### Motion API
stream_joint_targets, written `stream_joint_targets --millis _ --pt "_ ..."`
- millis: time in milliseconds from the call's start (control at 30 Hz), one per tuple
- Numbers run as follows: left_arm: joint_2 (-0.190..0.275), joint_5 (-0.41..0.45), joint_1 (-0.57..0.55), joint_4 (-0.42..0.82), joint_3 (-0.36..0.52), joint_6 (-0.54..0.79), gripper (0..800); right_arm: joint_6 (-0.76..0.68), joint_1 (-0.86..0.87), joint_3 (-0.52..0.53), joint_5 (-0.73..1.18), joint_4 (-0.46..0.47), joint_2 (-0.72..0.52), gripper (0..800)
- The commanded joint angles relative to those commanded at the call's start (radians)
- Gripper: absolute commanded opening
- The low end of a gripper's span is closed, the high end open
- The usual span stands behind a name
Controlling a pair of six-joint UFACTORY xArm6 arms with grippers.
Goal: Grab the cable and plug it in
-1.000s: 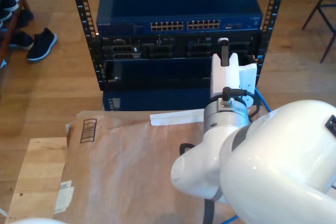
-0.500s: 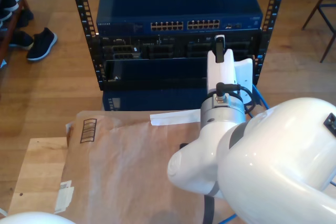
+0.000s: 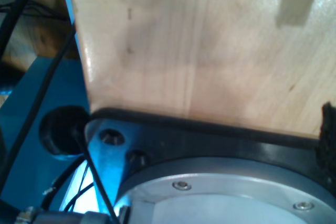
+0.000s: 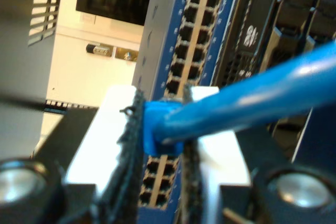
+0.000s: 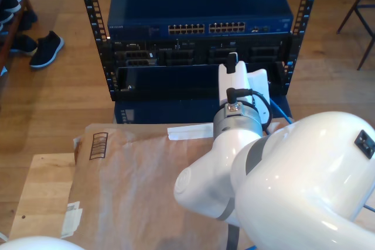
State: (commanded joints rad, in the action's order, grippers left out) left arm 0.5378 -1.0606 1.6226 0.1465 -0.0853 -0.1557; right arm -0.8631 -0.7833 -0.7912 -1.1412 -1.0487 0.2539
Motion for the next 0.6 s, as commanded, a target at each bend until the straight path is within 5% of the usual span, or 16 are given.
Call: stream_joint_targets --millis 600 --pt "0.0 0.0 0.0 0.0 0.0 0.0 798 0.118 -0.032 -0.012 0.015 -0.152 -0.002 0"
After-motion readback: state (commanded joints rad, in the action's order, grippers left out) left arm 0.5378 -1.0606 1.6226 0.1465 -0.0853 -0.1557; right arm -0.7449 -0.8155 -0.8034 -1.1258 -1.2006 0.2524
